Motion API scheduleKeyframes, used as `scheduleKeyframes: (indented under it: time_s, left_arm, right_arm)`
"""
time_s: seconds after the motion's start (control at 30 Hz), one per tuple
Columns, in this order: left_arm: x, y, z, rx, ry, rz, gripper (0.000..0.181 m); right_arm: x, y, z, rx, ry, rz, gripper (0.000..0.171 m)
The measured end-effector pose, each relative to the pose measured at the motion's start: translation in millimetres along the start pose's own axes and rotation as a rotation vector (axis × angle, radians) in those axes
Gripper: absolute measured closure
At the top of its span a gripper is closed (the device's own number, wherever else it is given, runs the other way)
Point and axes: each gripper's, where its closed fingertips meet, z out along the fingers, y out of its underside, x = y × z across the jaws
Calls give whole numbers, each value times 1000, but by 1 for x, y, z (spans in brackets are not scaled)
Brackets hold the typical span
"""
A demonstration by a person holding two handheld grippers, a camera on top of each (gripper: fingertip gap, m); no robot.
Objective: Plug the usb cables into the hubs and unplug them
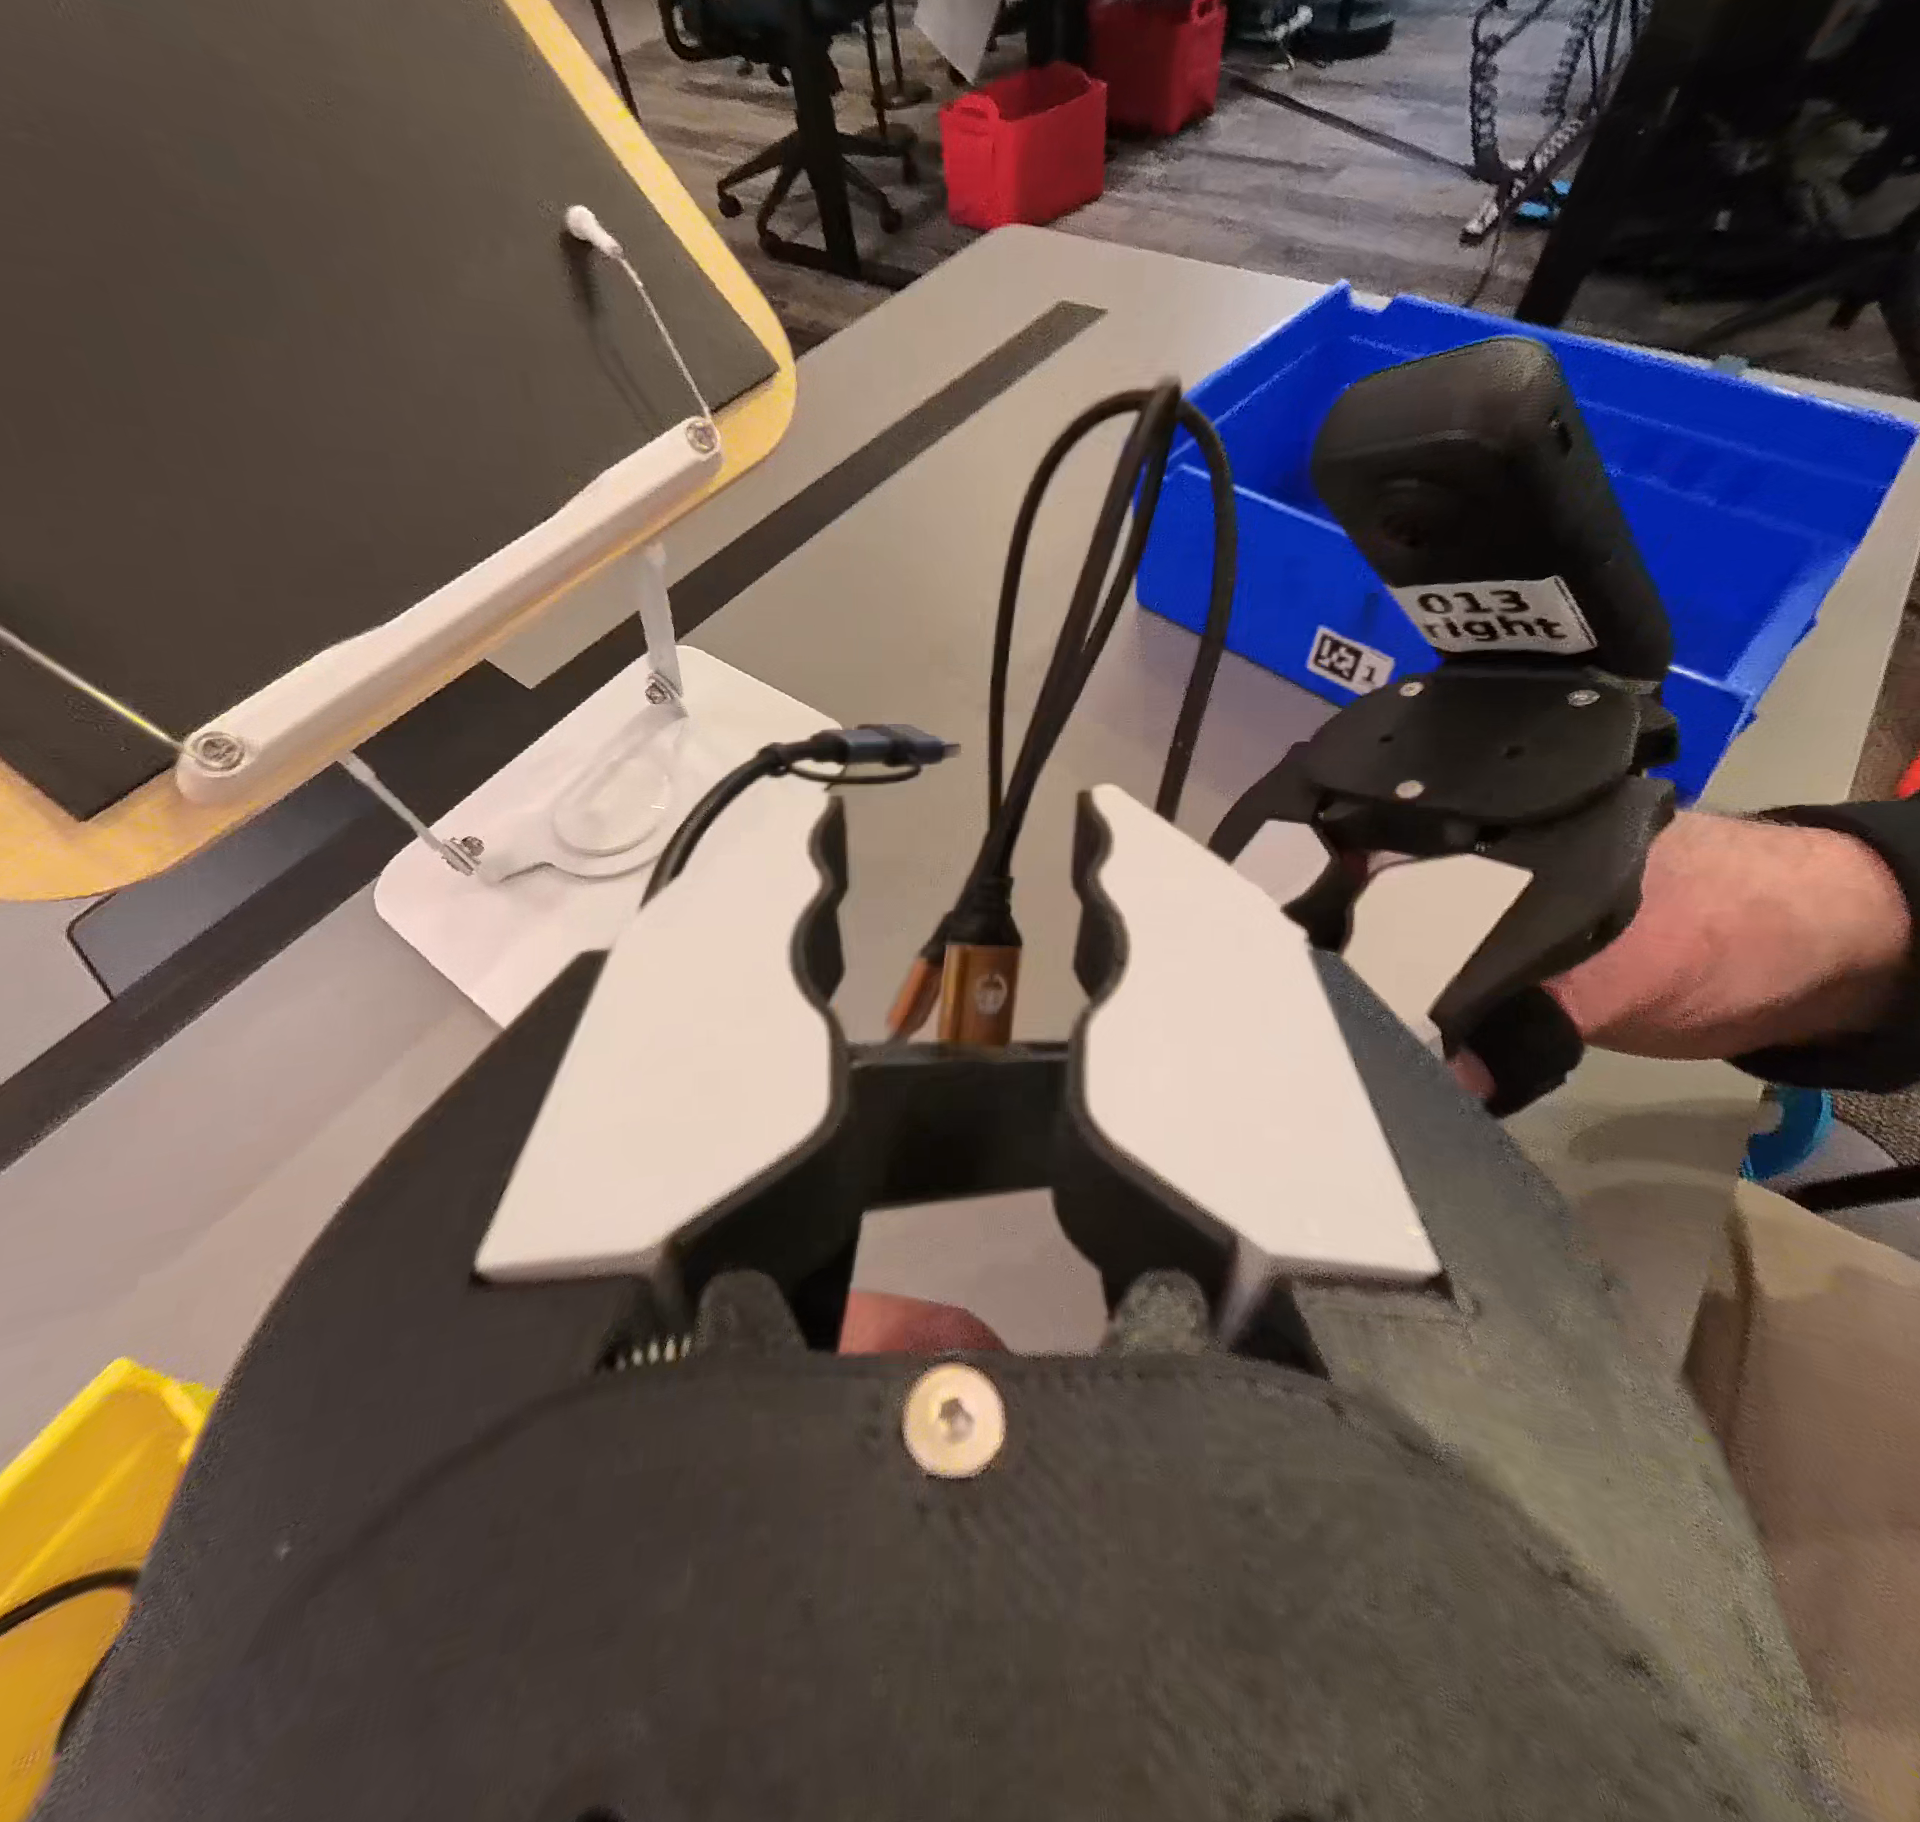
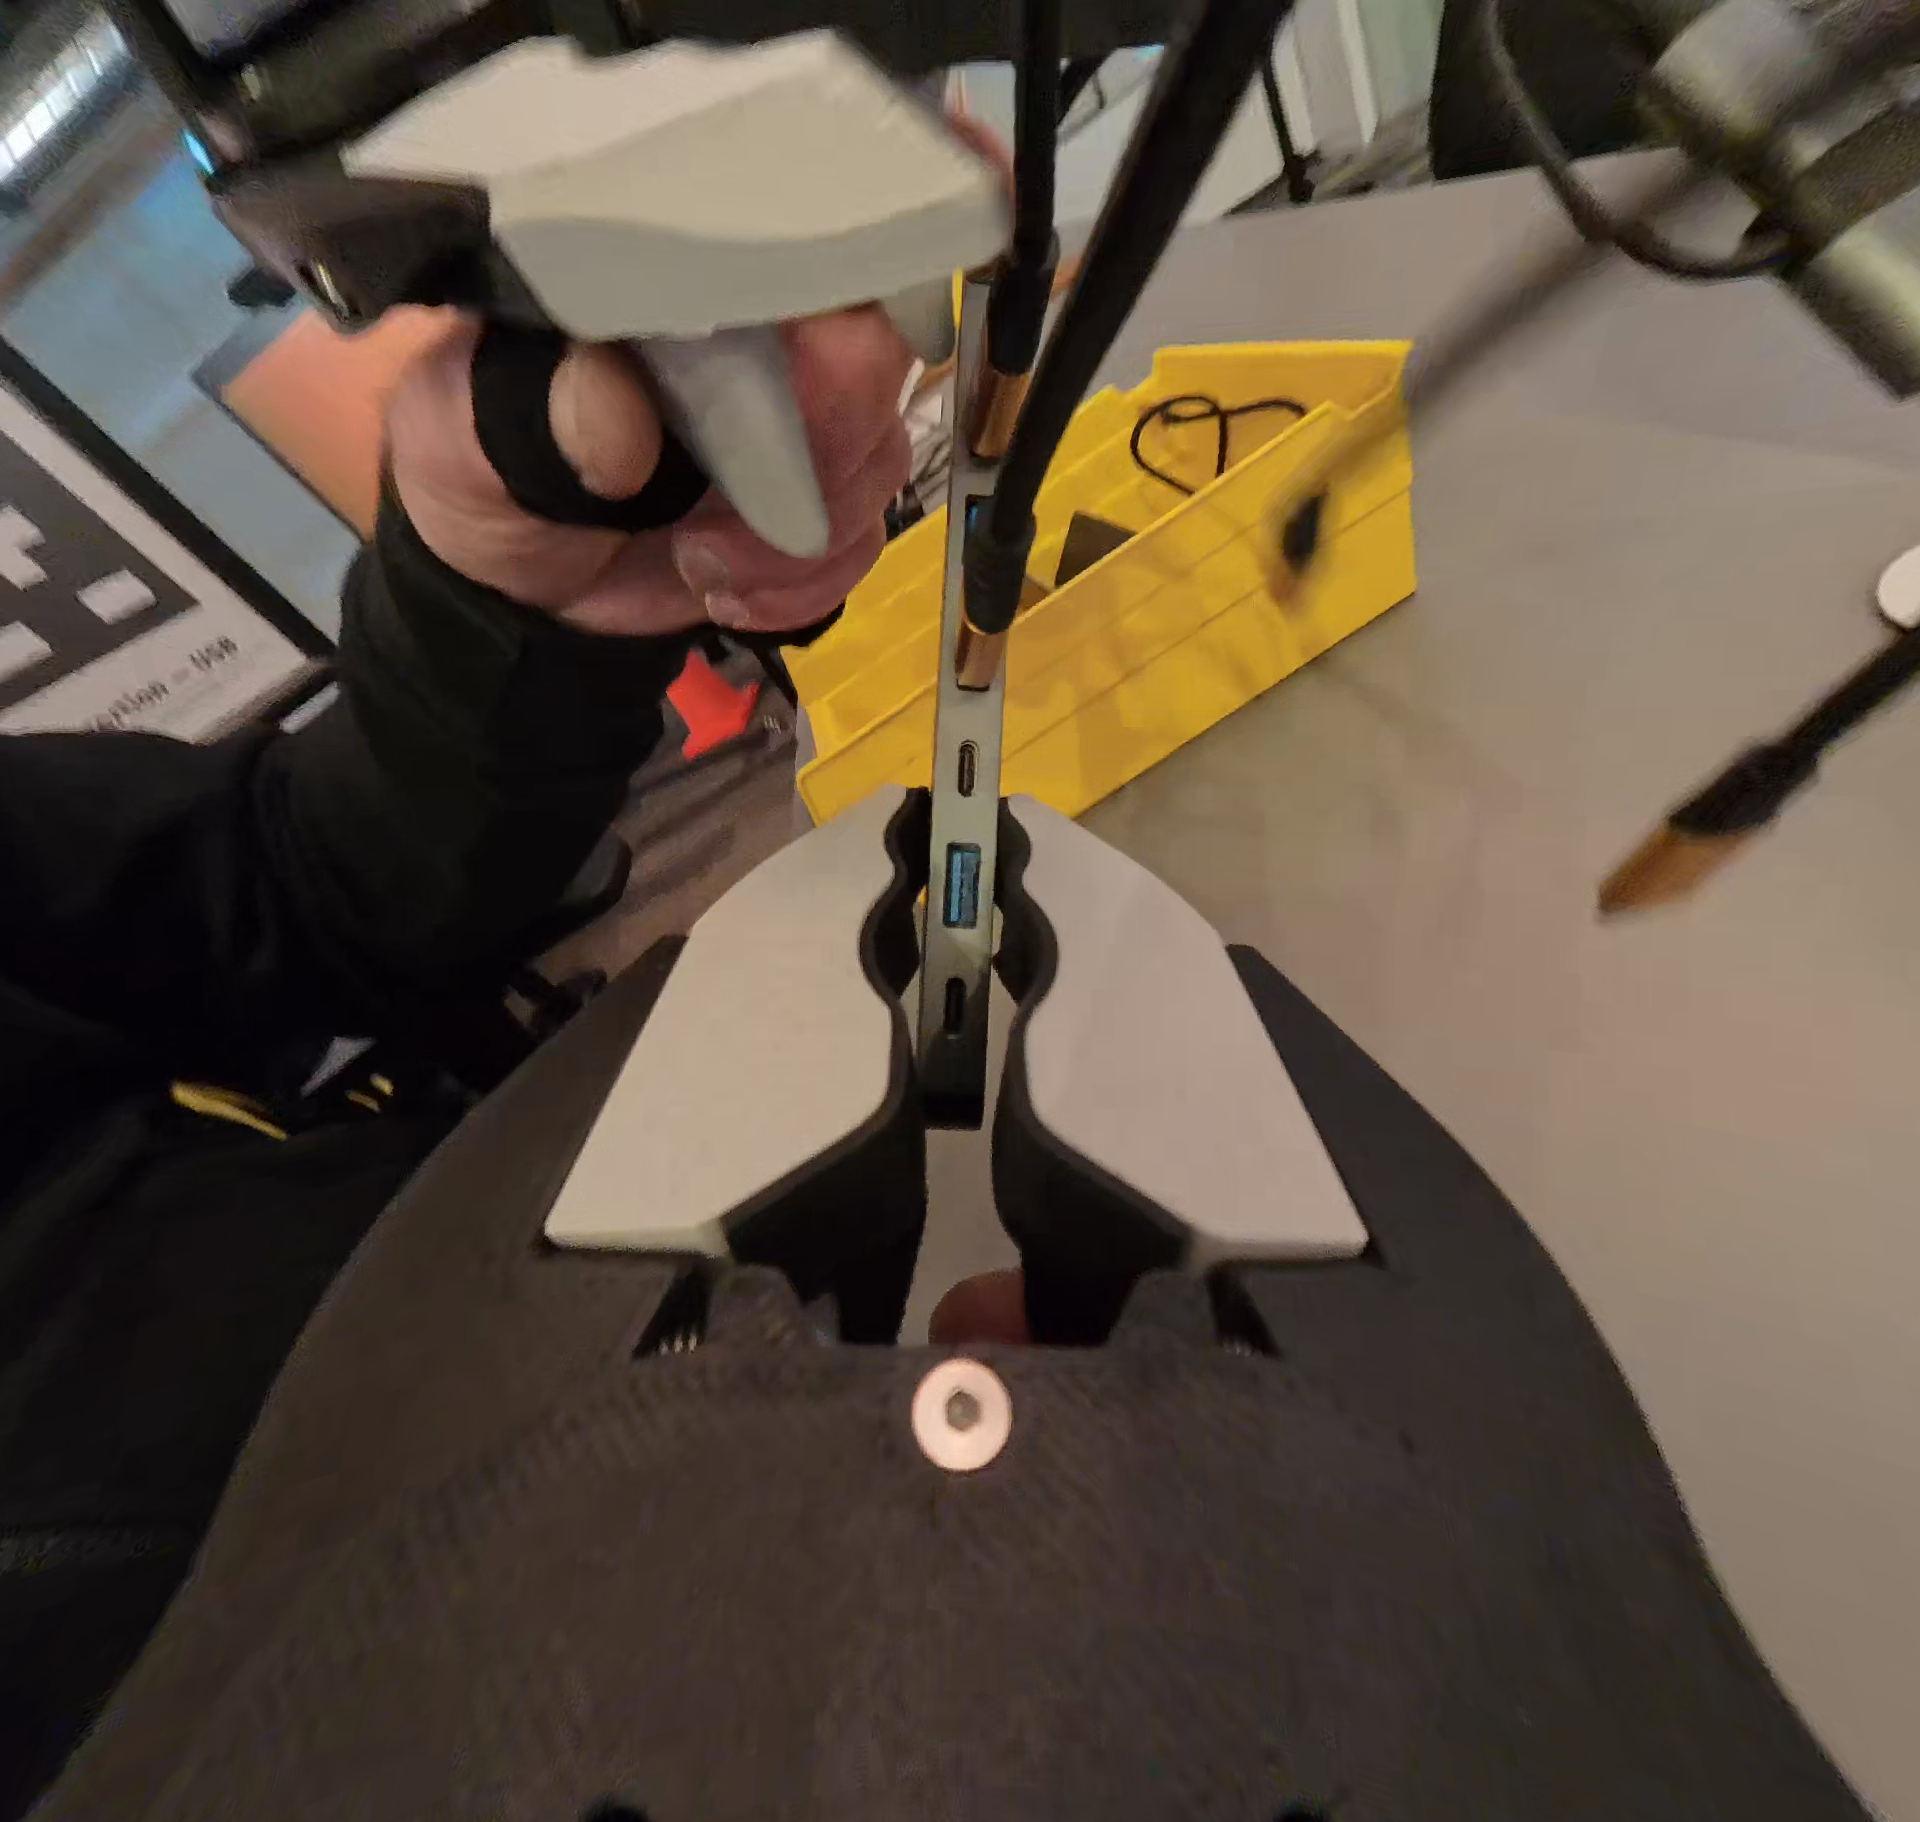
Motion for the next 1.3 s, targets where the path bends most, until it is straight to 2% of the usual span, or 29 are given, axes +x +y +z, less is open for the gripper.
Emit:
scheduleKeyframes:
  time_s: [0.17, 0.33, 0.4, 0.53, 0.6, 0.67, 0.77, 0.8, 0.9, 1.03, 1.13, 1.23, 1.3]
  left_arm:
    - [-8, 0, -19, 113, -108, -27, 115]
    - [-11, 25, -29, 99, -167, -95, 114]
    - [1, 39, -23, 73, -127, -156, 110]
    - [31, 44, -9, 135, 84, -368, 111]
    - [45, 35, -8, 207, 211, -453, 129]
    - [51, 28, -10, 248, 289, -472, 157]
    - [57, 27, -11, 234, 351, -475, 168]
    - [58, 30, -10, 214, 343, -439, 170]
    - [65, 30, -14, 185, 362, -336, 170]
    - [68, 32, -18, 139, 368, -198, 170]
    - [73, 35, -20, 88, 390, -109, 170]
    - [84, 43, -19, 28, 437, -30, 170]
    - [90, 46, -17, 5, 446, 21, 170]
  right_arm:
    - [-2, -1, -11, 81, -39, 108, 161]
    - [-8, -3, -20, 145, -65, 161, 161]
    - [-13, -6, -24, 184, -96, 187, 161]
    - [-20, -6, -26, 243, -137, 202, 161]
    - [-26, -3, -24, 246, -160, 208, 161]
    - [-31, 0, -21, 245, -174, 210, 161]
    - [-27, 8, -18, 209, -147, 243, 153]
    - [-23, 17, -16, 135, -96, 223, 139]
    - [-27, 32, -22, -27, -37, 115, 130]
    - [-32, 35, -50, -200, 48, -129, 141]
    - [-44, 10, -69, -173, 92, -341, 148]
    - [-46, -19, -74, -127, 199, -531, 134]
    - [-43, -21, -69, -174, 237, -641, 132]
